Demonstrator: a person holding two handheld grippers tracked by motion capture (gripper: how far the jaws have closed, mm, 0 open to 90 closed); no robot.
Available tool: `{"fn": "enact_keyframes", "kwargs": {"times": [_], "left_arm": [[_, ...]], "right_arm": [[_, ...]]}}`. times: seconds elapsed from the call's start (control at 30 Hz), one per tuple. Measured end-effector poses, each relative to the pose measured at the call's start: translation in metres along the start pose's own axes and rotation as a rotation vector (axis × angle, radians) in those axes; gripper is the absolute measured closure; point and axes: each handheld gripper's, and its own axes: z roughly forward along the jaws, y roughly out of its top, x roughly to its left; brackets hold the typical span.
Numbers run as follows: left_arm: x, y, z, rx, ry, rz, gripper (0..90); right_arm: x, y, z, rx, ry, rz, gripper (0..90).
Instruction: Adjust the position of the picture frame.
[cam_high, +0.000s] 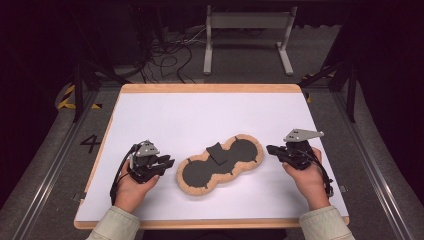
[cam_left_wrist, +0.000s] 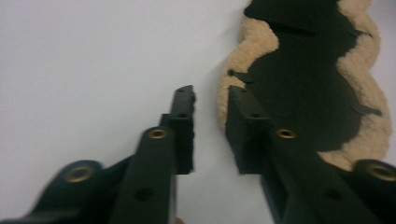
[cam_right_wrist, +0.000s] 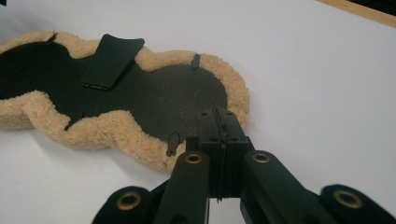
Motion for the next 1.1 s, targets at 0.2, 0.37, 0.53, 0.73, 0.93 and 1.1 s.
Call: {"fn": "enact_keyframes", "kwargs": {"times": [0.2, 0.37, 0.53, 0.73, 0.93, 1.1], "left_arm": [[-0.015, 0.008, 0.005, 0.031, -0.074, 0.076, 90.0], [-0.010, 0.008, 0.007, 0.037, -0.028, 0.044, 89.9], [0.007, 0.000, 0.018, 0.034, 0.000, -0.085, 89.9], [0.009, 0.001, 0.045, 0.072, 0.015, -0.129, 89.9], [0.008, 0.001, 0.049, 0.085, 0.035, -0.105, 89.5], [0.009, 0.001, 0.053, 0.093, 0.016, -0.112, 89.4]], "right_arm": [[0.000, -0.003, 0.001, 0.014, 0.002, 0.002, 90.0], [0.003, -0.002, 0.008, 0.048, 0.019, -0.008, 90.0], [0.006, -0.002, 0.012, 0.070, 0.030, -0.004, 90.0], [0.008, -0.004, 0.011, 0.064, 0.033, 0.011, 90.0], [0.009, -0.006, 0.010, 0.074, 0.031, 0.010, 90.0], [0.007, -0.007, 0.009, 0.077, 0.030, 0.010, 90.0]]}}
